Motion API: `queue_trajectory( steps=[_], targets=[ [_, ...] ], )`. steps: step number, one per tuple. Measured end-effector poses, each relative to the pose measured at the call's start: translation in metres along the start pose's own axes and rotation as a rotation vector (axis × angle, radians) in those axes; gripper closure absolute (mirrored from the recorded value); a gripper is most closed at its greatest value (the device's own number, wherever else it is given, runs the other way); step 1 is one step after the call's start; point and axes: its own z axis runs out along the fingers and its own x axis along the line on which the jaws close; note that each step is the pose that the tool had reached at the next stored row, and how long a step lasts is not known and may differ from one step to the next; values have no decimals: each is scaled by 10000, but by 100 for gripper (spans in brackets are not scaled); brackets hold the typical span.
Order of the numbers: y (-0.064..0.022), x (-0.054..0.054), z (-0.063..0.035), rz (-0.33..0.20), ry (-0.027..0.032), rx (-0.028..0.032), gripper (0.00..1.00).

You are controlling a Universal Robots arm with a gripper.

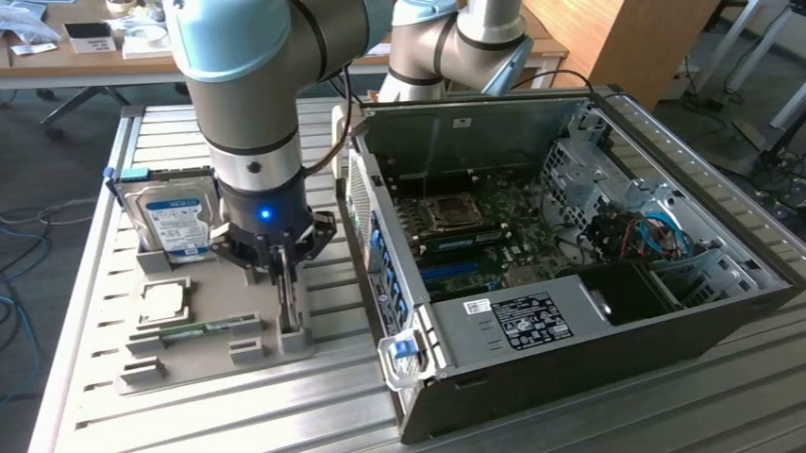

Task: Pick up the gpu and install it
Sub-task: 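Pick up the gpu and move the gpu toward the slot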

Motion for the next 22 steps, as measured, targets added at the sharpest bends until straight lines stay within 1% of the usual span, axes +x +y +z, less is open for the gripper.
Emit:
queue_trajectory(
  steps=[6, 17, 22],
  targets=[
    [5, -3, -117, 0, 0, 0, 73],
    [11, -6, -241, -1, 0, 0, 73],
    [15, -8, -322, 0, 0, 1, 73]
  ],
)
